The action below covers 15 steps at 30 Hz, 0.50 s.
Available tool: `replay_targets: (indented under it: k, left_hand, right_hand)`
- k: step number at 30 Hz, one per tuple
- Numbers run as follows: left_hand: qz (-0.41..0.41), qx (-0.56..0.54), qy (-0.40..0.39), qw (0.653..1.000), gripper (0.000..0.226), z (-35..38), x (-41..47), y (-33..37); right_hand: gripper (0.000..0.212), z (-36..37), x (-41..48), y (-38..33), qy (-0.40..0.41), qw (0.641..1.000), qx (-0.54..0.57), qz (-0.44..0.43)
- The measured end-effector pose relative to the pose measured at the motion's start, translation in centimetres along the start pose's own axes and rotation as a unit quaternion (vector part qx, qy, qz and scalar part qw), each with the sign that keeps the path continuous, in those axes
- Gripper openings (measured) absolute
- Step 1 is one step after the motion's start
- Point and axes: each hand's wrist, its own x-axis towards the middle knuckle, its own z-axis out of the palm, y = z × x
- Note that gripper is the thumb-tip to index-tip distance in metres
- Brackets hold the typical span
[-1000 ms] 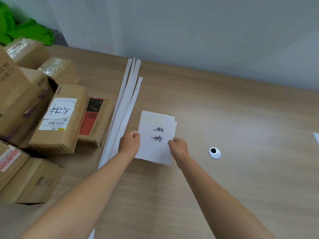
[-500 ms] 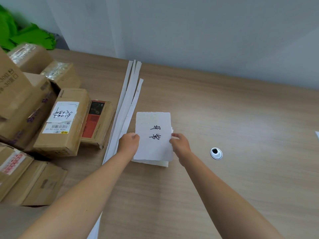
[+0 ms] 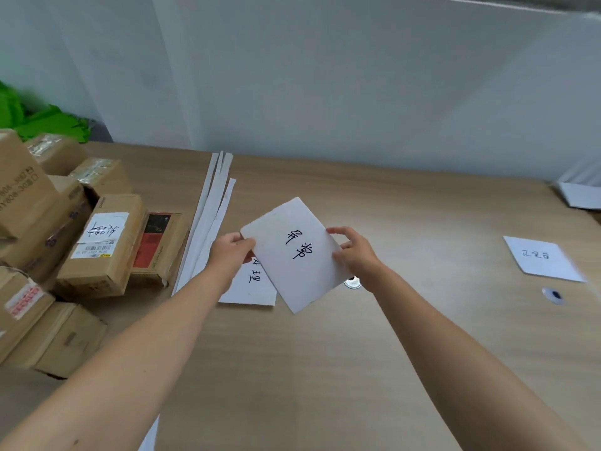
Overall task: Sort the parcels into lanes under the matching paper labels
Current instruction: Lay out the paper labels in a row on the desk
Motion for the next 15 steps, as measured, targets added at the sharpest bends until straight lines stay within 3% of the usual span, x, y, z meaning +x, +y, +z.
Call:
replay_targets:
  k: [6, 8, 10, 12, 15]
  left_hand:
    - [-0.051, -0.113, -0.089, 0.988, 0.019, 6.9, -5.5, 1.3]
    - [-0.05, -0.125, -0.08, 0.988, 0.021, 10.2, -7.0, 1.8]
    - [-0.053, -0.155, -0.046, 0.985, 0.017, 13.8, -8.4, 2.2]
    - [-0.064, -0.187, -0.007, 0.98, 0.017, 17.6, -9.2, 2.2]
    - [-0.07, -0.209, 0.015, 0.975, 0.032, 23.7, -10.5, 2.1]
  right_hand:
    - [0.053, -9.5, -2.0, 3.1, -0.001, 1.0, 0.015, -0.011]
    - [0.043, -12.6, -2.1, 4.8, 0.026, 0.999, 0.033, -0.011]
    - [0.025, -15.9, -2.1, 6.6, 0.128, 0.992, 0.007, 0.003]
    - [0.026, -19.0, -2.8, 8.7, 0.208, 0.978, -0.009, 0.032]
    - [0.042, -23.0, -3.6, 12.3, 0.14, 0.978, 0.134, 0.077]
